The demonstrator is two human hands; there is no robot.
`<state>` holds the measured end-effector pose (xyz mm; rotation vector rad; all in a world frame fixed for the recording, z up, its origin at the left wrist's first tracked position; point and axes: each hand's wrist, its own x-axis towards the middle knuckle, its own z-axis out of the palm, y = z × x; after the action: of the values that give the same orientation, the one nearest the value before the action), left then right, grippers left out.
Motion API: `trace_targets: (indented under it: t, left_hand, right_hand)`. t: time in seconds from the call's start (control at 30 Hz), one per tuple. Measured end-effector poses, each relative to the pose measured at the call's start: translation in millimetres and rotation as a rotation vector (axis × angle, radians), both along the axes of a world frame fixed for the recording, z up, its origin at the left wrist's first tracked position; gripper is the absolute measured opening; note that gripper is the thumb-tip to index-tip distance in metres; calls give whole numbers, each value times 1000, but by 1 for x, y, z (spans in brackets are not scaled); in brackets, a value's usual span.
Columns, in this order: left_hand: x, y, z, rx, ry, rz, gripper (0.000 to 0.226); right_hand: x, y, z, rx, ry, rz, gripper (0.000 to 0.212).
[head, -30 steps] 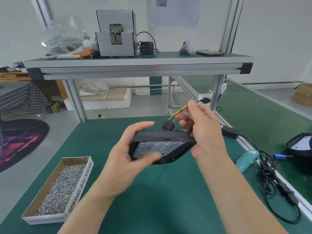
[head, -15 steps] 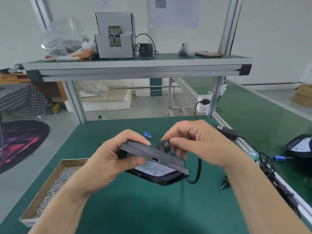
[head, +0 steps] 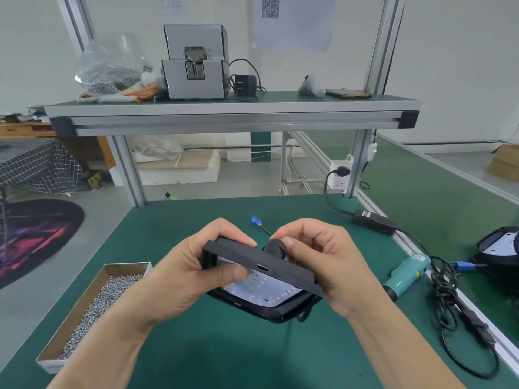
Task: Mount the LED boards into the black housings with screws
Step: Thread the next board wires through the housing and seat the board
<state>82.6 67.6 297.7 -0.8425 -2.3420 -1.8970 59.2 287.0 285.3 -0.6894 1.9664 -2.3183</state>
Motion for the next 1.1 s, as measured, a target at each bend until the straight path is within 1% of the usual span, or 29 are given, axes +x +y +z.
trace_targets:
  t: [0.2, 0.3, 0.47, 0.57, 0.67, 0.7, 0.77, 0.97, 1.1]
  left_hand:
    - [1, -4, 0, -22, 7, 4, 17]
    - [4, -3, -2, -11, 13, -1, 17]
    - [6, -4, -1, -50, 20, -19, 19]
    - [7, -5, 2, -46, 8, -48, 20]
    - [7, -8, 2, -37, 26, -39, 20]
    - [6, -8, 1, -32, 22, -32, 20]
    - [5, -8, -2, -24, 5, -36, 20]
    - [2, -10, -11, 13, -36, -18, 22]
    - [-3, -11, -9, 11, -53, -50, 25]
  right_hand:
    - [11, -11, -7, -137, -66, -35, 13]
    - [16, -15, -9, -155, -138, -46, 8]
    - [20, -17, -13, -184, -232, -49, 4]
    - [19, -16, -16, -190, -217, -26, 6]
    - [17, -9, -18, -177, -206, 73, 23]
    - [17, -7, -18, -164, -208, 102, 25]
    - [15, -5, -20, -155, -204, 135, 23]
    - [15, -5, -21, -167, -80, 77, 22]
    - [16, -11, -30, -253, -93, 23, 22]
